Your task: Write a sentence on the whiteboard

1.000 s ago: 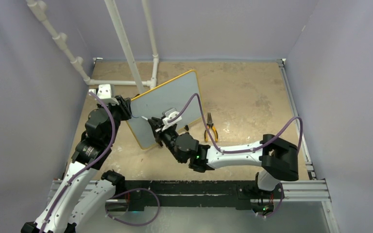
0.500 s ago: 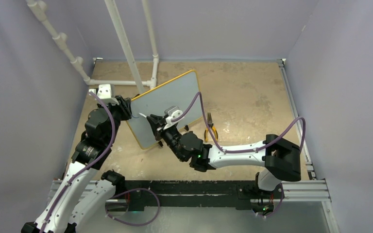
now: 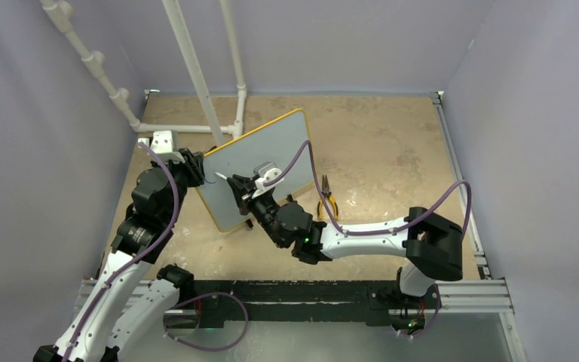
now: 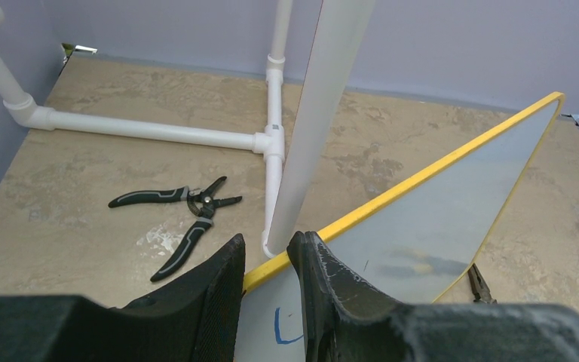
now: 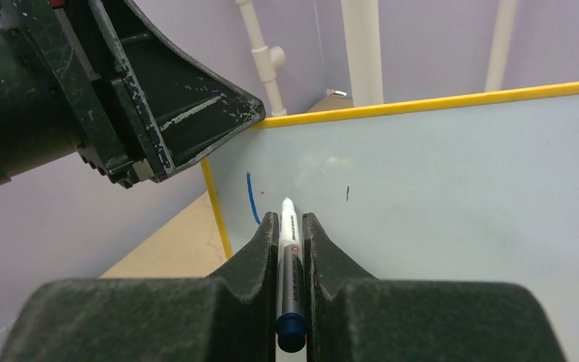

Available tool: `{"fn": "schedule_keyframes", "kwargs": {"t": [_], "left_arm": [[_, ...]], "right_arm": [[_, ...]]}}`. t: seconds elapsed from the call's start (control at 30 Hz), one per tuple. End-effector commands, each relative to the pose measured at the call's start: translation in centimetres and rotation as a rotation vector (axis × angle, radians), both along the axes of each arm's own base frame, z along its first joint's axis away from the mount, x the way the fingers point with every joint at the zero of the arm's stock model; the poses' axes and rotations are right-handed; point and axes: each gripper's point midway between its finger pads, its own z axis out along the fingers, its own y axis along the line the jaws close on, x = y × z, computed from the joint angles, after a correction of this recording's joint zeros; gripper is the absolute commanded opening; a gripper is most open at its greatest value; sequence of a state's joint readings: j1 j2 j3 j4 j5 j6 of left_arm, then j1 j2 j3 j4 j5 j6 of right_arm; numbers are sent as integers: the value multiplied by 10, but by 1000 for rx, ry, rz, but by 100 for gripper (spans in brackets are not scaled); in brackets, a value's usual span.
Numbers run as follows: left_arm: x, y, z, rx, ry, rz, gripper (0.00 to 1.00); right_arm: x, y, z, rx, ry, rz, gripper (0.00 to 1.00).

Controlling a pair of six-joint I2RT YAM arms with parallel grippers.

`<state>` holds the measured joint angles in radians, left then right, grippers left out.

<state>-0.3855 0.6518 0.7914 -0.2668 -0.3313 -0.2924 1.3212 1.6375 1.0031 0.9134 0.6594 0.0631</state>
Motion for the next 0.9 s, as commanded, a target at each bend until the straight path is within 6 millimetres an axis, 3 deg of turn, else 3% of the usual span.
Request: {"fn": "schedule_keyframes", "kwargs": {"t": [0.0,0.57,0.87], "left_arm": [[1,-3,-12,13,29,-20,31],[1,-3,-11,11,27,-22,31],[1,-2,-11,8,27,-24,31]], "right_arm": [[6,3,25,66,-28,-10,0],[6,12,22,48,-41,23,0],[6,12,0,3,0,23,0]]}}
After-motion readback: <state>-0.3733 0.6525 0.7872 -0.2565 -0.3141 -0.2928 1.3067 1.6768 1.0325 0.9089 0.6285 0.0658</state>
